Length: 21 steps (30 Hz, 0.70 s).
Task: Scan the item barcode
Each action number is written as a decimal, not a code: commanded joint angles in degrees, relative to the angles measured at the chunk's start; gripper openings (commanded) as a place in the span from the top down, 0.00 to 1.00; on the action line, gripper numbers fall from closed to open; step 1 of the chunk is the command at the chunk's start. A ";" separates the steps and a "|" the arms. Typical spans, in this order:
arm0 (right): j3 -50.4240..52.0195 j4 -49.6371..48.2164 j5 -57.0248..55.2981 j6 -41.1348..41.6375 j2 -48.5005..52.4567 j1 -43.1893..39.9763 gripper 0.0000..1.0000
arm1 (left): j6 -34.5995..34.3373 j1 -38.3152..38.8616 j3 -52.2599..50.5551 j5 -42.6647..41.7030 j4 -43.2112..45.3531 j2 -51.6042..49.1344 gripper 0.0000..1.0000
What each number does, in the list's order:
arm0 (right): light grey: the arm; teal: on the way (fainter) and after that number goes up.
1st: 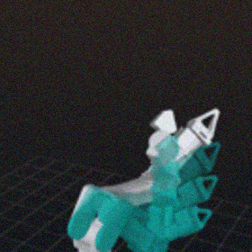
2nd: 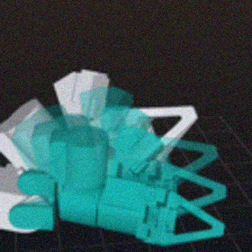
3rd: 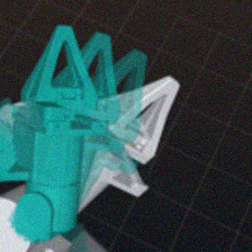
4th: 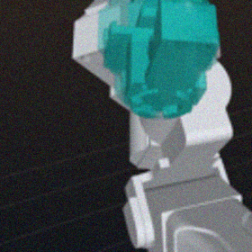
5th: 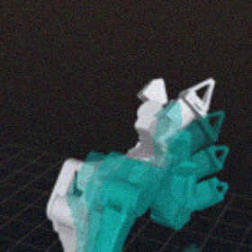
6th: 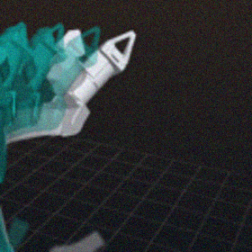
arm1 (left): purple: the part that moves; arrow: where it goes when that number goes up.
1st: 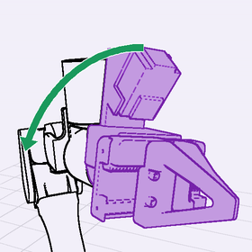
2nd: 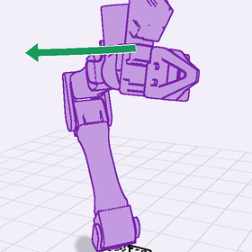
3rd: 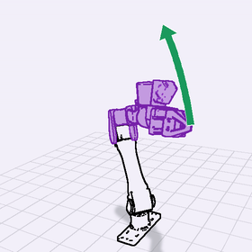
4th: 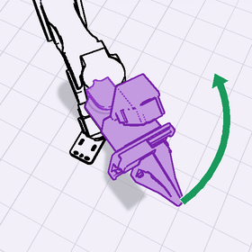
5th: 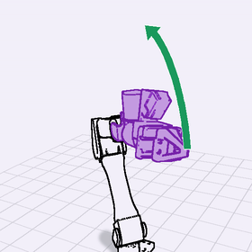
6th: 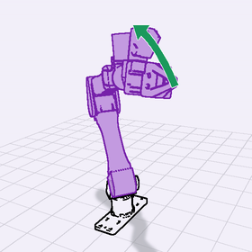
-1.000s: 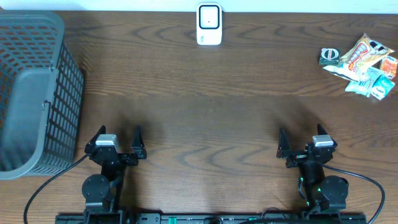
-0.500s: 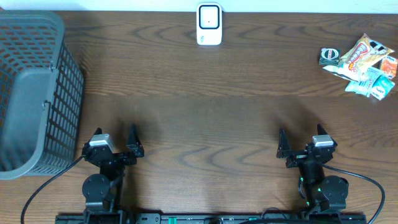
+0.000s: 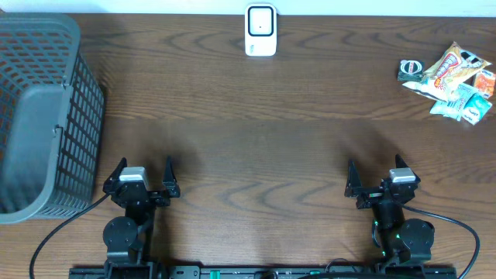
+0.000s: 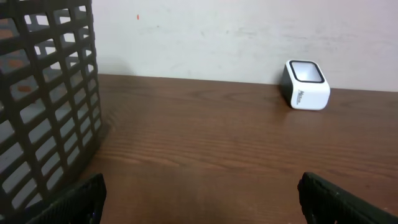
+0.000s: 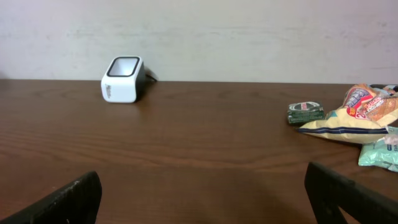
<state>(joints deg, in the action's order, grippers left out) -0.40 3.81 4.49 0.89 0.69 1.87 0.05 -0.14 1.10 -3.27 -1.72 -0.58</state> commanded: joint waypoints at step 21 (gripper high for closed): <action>0.07 0.24 0.35 0.35 -0.39 0.44 0.01 | 1.27 0.22 -0.87 -2.12 -2.19 0.50 0.02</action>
<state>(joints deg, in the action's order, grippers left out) -0.40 3.84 4.47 0.89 0.69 1.87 0.30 -0.14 1.10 -3.73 -1.69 -0.58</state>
